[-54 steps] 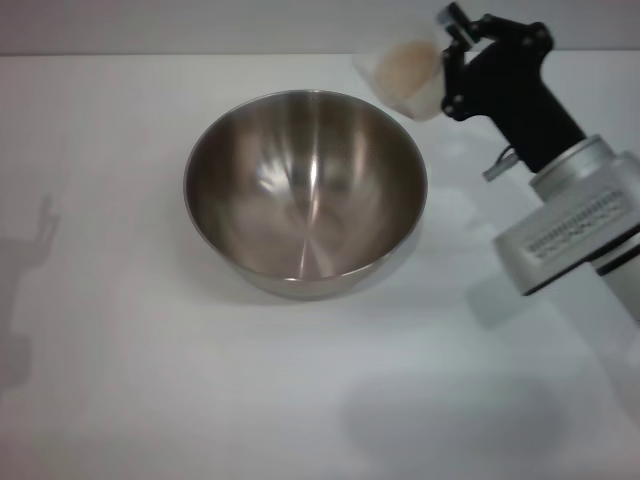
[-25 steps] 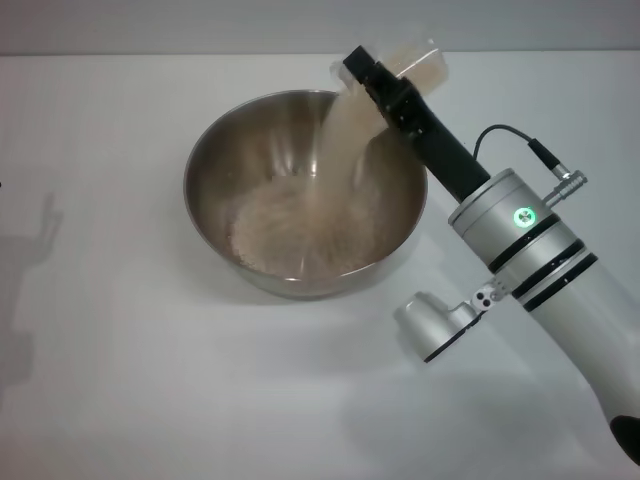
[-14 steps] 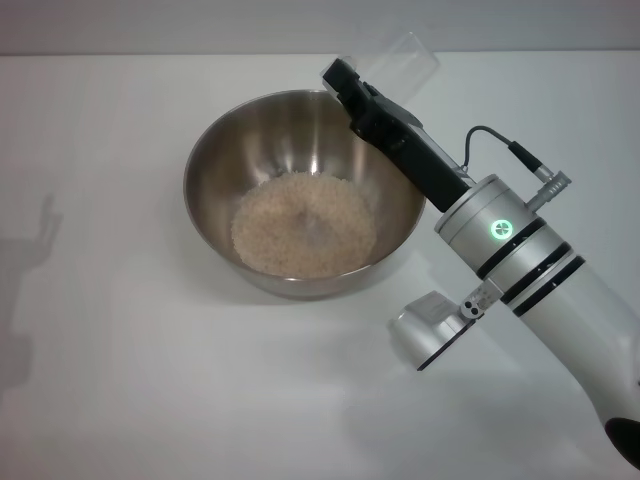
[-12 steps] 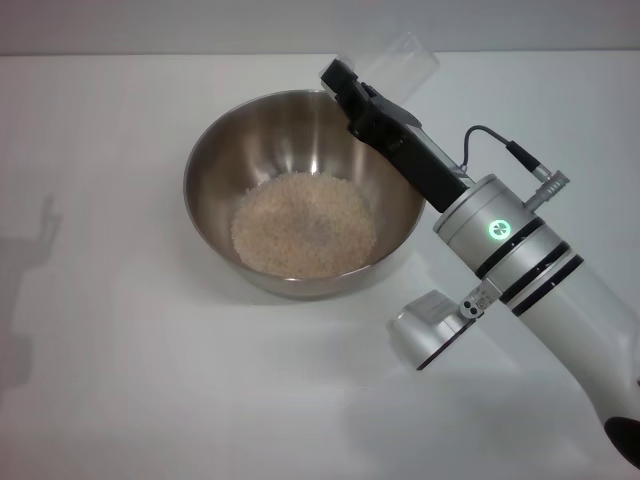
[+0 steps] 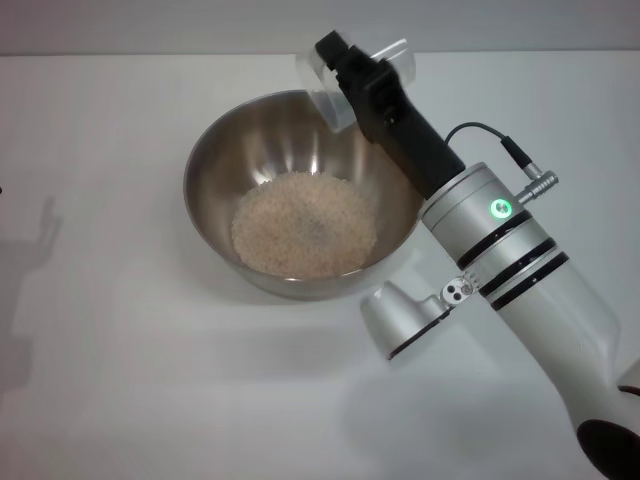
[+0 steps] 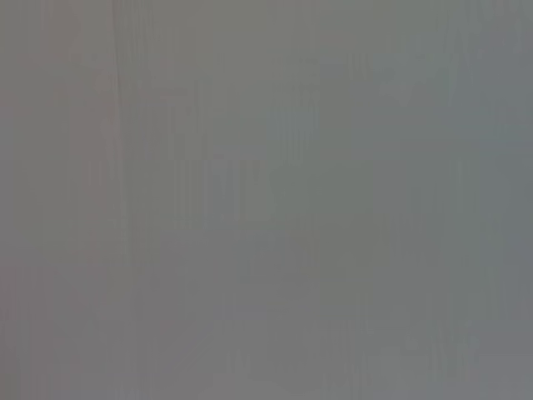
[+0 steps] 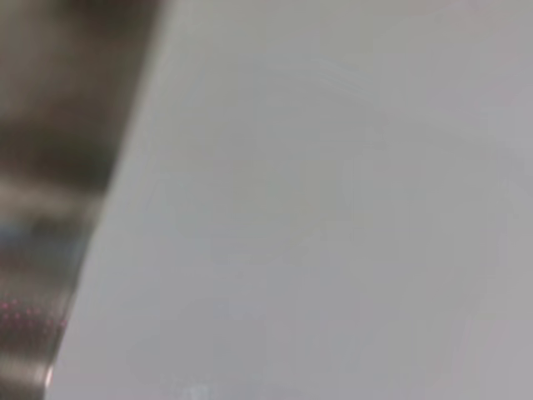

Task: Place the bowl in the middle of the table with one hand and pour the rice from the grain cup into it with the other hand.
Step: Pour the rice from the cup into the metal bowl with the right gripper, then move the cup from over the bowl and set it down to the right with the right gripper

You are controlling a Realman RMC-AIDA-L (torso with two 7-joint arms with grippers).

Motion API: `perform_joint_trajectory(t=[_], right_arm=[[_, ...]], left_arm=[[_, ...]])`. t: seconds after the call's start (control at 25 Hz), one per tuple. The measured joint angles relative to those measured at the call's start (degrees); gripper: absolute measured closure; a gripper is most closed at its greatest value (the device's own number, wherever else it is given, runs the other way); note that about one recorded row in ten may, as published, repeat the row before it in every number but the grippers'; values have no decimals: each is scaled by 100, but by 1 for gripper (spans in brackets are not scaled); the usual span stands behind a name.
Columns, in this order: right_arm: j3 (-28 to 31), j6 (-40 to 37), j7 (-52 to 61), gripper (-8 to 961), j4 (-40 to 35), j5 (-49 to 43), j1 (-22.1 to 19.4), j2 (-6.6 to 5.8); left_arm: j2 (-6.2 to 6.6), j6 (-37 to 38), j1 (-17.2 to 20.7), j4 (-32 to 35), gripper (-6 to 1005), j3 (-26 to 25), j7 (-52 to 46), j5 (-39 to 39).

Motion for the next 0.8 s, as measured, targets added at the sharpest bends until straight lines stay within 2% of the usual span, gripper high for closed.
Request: perform_joint_trajectory(t=[0.24,0.4,0.44,0.48,0.64,0.8], right_arm=[[642,-17,2406,945,364,1,-252,0],[1177,-22,3982,945,707,3,-565,-23],[1389,-23,5015,945,793,3,-730,-48],[1389,-23,5015,946,793,3,-730,-48],[1641,-35,7164,946,594,0,-987,-60],[1688,-253,9013,945,17,-1,-1208,-39]], left_arm=[[0,0,5,1,188,9,4,0],[1,1,3,1,187,13,14,0],[0,2,3,1,187,12,14,-1],[0,2,3,1,187,12,14,-1],[0,5,-2,0,187,6,18,-10],[0,7,-8,0,187,3,20,-10]])
